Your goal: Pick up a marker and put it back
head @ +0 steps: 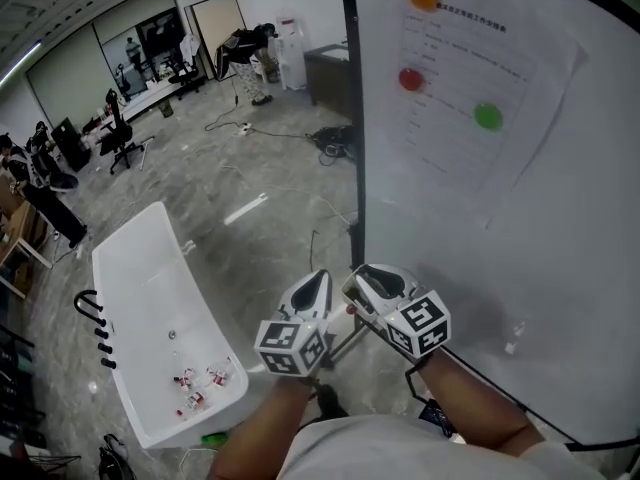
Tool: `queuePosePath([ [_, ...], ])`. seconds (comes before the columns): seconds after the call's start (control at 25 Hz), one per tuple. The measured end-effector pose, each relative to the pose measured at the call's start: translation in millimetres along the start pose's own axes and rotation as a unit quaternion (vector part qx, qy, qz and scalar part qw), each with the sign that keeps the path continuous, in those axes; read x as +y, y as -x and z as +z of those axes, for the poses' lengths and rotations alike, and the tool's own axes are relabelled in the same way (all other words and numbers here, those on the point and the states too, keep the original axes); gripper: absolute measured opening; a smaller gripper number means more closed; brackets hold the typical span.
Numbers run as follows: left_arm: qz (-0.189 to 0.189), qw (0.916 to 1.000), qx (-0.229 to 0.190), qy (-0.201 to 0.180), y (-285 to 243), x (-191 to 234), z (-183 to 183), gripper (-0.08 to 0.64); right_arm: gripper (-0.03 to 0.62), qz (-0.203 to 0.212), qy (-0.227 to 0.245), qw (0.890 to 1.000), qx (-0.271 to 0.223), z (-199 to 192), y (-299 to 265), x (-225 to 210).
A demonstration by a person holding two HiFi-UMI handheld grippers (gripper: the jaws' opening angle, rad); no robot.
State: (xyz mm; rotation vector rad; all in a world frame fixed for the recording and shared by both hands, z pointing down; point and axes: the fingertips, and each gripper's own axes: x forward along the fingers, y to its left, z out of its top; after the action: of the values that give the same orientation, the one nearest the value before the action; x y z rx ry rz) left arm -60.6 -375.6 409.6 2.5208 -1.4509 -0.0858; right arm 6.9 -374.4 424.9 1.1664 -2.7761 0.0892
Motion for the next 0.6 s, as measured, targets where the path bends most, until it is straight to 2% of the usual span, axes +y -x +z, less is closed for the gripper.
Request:
queuePosePath([
  [0.24, 0.001, 0.9991, 0.022, 0.036, -13.4, 30.3, -22.1, 0.002, 0.067, -0.004, 0.001, 0.998, 0.057, -50.4, -32.7, -13.8],
  [0.4, 0.005, 0.9986, 0.034, 0.039, -20.4, 49.2, -34.6, 0.002, 0.067, -0.002, -0.010, 0.995, 0.097, -91.0, -52.5, -22.7],
  [0.6, 0.006, 0.9972, 0.055, 0.050, -36.5, 79.8, -55.1, 0.002, 0.067, -0.001, 0.015, 0.990, 0.142, -133.2, -85.0, -31.3],
])
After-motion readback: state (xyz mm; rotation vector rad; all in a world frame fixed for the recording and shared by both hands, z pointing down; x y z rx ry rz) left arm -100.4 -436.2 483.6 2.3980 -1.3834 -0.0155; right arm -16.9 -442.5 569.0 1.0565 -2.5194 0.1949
